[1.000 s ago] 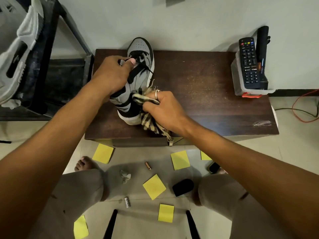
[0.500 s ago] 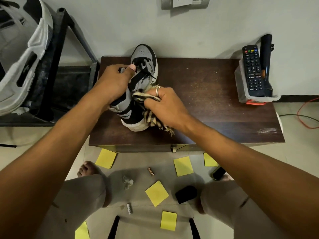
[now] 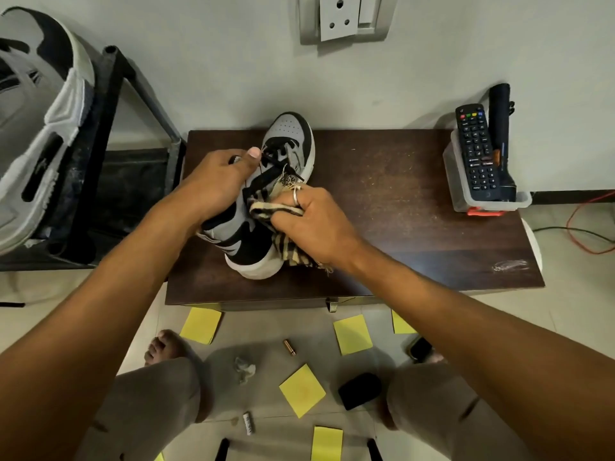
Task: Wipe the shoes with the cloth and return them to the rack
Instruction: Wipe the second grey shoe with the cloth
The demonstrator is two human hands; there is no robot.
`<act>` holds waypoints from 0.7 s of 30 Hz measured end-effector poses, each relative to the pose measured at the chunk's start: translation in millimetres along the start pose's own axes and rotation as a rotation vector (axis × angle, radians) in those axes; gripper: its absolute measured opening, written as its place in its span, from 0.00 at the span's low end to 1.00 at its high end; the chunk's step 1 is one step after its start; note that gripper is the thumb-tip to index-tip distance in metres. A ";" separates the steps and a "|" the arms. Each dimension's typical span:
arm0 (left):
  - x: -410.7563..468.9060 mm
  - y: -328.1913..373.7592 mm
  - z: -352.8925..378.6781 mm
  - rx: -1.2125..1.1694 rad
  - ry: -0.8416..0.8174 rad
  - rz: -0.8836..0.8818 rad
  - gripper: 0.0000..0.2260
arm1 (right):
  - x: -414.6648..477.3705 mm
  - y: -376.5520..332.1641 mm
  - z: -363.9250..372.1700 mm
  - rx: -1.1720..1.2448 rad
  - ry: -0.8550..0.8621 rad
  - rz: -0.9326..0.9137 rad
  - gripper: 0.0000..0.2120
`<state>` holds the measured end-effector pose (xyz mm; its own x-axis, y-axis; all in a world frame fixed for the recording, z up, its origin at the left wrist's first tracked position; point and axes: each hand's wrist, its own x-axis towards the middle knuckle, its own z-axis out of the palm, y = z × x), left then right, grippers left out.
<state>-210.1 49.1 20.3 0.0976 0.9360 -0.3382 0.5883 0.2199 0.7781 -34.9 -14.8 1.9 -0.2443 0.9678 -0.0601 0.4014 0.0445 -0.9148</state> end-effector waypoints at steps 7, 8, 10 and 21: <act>-1.4 0.0 -5.2 -0.071 -0.037 0.002 0.10 | 23.8 22.4 -23.8 0.003 0.415 0.001 0.10; -2.6 0.7 -5.1 -0.074 -0.041 -0.002 0.10 | 27.1 24.0 -24.3 -0.016 0.409 0.037 0.11; -2.3 1.3 -2.3 -0.084 -0.032 -0.012 0.10 | 27.3 25.6 -18.8 -0.048 0.314 0.097 0.12; -0.5 3.7 8.2 0.015 0.045 0.017 0.18 | -17.4 7.3 14.4 0.084 0.049 0.072 0.14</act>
<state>-201.4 47.2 19.0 0.0719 0.9510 -0.3006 0.5993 0.1997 0.7752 -40.4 -34.8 -9.5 -0.1737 0.9787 -0.1090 0.3405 -0.0442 -0.9392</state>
